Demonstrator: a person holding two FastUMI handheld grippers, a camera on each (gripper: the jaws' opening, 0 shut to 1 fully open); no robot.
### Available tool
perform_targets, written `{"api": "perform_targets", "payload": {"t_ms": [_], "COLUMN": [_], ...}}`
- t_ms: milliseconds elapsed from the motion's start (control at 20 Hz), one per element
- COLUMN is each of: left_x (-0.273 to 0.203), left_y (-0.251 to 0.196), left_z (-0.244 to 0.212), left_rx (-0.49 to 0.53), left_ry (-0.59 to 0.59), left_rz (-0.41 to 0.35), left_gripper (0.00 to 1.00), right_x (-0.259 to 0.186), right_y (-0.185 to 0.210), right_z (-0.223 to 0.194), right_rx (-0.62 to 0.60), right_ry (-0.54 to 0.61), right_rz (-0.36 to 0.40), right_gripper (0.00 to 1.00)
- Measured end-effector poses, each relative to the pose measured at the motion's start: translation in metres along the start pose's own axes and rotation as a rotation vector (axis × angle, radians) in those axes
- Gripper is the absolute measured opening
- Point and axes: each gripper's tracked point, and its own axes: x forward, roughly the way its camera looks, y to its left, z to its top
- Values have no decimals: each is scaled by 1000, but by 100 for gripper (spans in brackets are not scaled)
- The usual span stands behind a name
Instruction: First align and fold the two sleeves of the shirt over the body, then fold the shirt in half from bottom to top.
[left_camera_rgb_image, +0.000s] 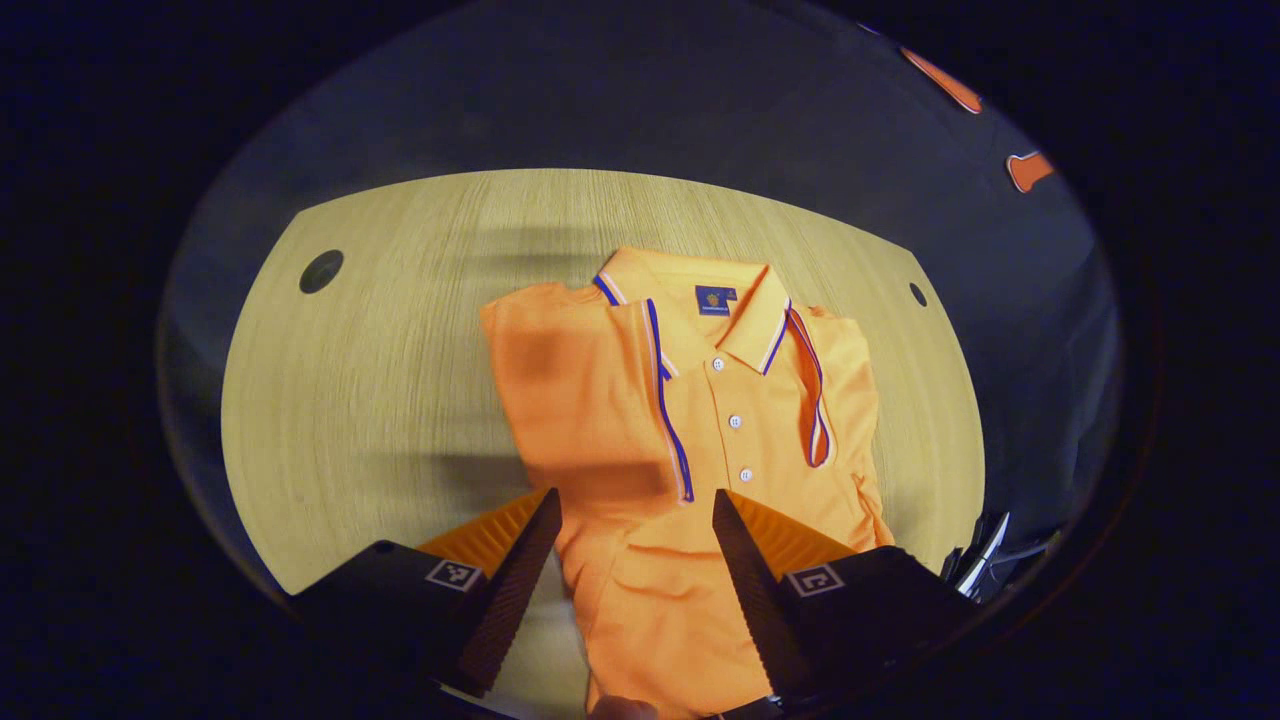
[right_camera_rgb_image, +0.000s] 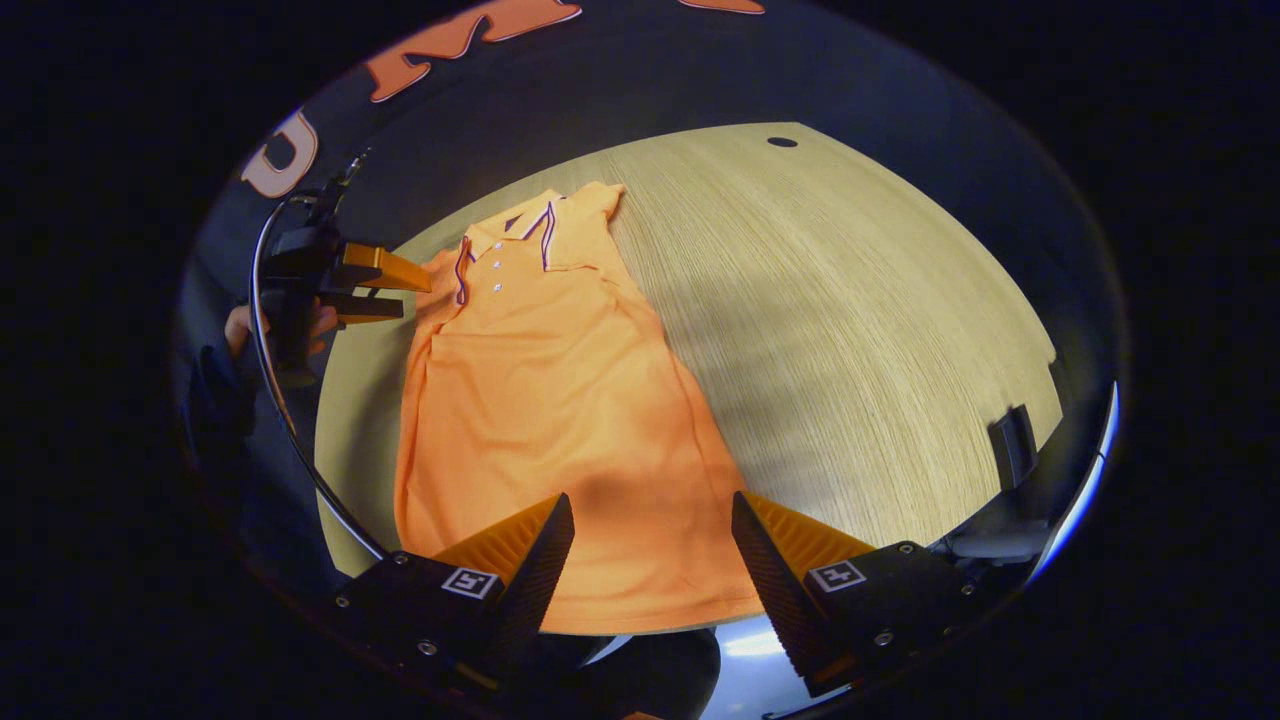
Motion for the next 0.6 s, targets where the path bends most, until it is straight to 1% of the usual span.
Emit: {"api": "perform_targets", "payload": {"t_ms": [100,300,400,600], "left_x": [-18,-50,-66,-89], "left_y": [-4,-7,-7,-11], "left_z": [-21,-61,-84,-151], "left_rx": [-14,-36,-37,-34], "left_ry": [-21,-69,-82,-71], "left_rz": [0,33,61,88], "left_gripper": [94,95,94,94], "right_x": [2,3,4,6], "right_y": [-6,-17,-21,-28], "right_z": [-2,-6,-10,-25], "right_rx": [-37,-127,-163,-238], "right_ry": [6,12,23,51], "right_rz": [7,14,20,34], "right_gripper": [97,97,97,97]}}
